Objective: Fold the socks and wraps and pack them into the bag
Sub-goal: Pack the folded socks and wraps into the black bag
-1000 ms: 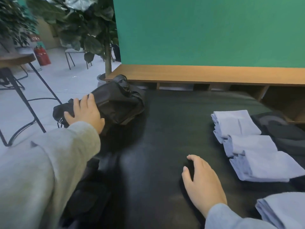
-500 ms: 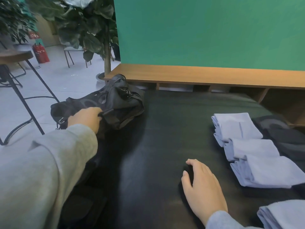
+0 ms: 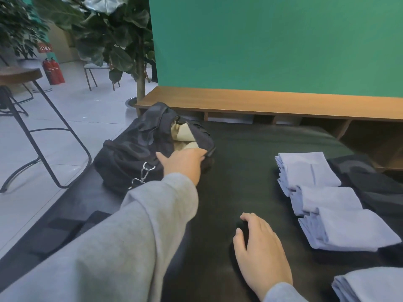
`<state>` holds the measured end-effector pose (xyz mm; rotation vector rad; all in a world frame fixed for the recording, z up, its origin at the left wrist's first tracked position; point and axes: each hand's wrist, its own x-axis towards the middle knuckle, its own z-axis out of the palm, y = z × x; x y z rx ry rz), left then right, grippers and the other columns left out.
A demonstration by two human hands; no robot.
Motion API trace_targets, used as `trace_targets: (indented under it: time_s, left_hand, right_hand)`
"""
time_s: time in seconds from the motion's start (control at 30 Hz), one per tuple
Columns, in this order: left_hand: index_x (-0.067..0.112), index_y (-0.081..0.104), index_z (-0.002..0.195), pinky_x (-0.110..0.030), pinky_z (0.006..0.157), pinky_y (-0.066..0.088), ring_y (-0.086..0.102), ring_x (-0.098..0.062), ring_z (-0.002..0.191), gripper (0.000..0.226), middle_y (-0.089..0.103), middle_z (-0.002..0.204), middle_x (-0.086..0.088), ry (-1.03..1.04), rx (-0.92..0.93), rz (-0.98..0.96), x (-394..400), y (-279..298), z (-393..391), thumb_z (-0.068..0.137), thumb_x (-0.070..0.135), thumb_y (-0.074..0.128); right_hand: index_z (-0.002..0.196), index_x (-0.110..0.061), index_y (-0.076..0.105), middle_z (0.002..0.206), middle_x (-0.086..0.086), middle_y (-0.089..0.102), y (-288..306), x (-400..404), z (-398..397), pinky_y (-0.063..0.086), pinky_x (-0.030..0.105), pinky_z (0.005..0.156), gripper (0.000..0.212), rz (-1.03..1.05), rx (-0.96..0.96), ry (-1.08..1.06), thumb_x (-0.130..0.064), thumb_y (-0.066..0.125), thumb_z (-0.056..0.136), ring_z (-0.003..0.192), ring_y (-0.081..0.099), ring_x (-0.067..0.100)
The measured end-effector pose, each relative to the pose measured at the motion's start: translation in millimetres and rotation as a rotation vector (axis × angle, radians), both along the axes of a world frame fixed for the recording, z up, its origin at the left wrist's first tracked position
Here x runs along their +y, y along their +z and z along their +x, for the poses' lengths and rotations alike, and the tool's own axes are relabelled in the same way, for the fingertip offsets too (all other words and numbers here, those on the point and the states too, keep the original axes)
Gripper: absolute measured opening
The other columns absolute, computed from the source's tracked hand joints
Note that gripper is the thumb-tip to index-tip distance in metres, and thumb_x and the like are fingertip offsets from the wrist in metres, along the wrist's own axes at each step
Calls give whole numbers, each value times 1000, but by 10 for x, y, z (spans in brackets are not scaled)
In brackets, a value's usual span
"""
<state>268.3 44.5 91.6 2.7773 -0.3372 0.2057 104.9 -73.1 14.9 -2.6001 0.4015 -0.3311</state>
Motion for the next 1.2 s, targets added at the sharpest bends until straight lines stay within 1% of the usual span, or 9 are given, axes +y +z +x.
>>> trace_targets:
  time_s: [0.1,0.17,0.23,0.33,0.4,0.57,0.7,0.87,1.2]
  left_hand:
    - [41,56,118,-57,111,7,48,-27,118,35,59,118,4,-96,75,-99,-270,12,-50,101,24,31]
    - [36,50,131,-32,111,21,43,-18,125,35,52,131,6,-248,114,-256,-339,50,-90,101,24,36]
    - [30,46,136,-10,96,26,43,-11,126,38,49,136,7,-395,194,-295,-294,129,-125,99,25,43]
    - [30,32,143,-23,100,33,43,-15,128,57,44,140,4,-373,338,-180,-18,249,-103,91,39,54]
    - [29,36,141,-29,104,36,46,-16,125,63,47,138,4,-324,362,-58,215,274,-67,85,47,59]
    - [31,50,125,-29,98,42,54,-11,108,46,55,113,13,-272,394,63,604,206,-109,83,36,66]
    - [40,51,112,-45,102,37,54,-14,107,25,56,111,12,-176,277,156,612,107,-125,89,33,58]
    - [35,52,104,-41,99,38,57,-18,99,15,56,98,11,-98,145,32,344,90,-299,97,25,44]
    - [30,52,119,-40,107,30,50,-15,111,24,46,128,12,-121,204,-211,-224,166,-691,97,25,43]
  right_hand:
    - [132,-32,35,137,-21,38,-27,-21,2,20,12,102,35,33,-19,-4,-34,36,97,131,29,-2]
    - [131,-32,35,134,-21,39,-35,-32,2,21,11,99,35,47,-29,-3,-33,37,97,129,31,-2]
    - [129,-32,36,131,-21,41,-39,-44,2,22,11,98,33,60,-45,0,-33,37,96,126,33,-2]
    - [129,-34,37,130,-22,41,-15,-49,-8,26,12,99,32,108,-54,-8,-35,37,97,124,36,-3]
    - [129,-36,37,128,-23,41,-10,-44,-18,30,13,99,33,153,-49,-30,-37,38,97,122,39,-2]
    - [106,-40,46,108,-28,51,-24,-62,-84,37,13,83,18,426,-127,-64,-26,45,94,106,51,-2]
    - [97,-38,51,106,-25,58,-17,-104,-125,41,16,86,28,692,-268,-128,-11,51,91,103,55,-3]
    - [107,-37,50,116,-26,54,-16,-137,-151,36,10,86,36,813,-309,-123,-5,49,92,111,52,-2]
    - [115,-31,44,127,-14,43,112,-277,-139,30,24,102,37,975,-107,-188,-1,46,94,124,38,7]
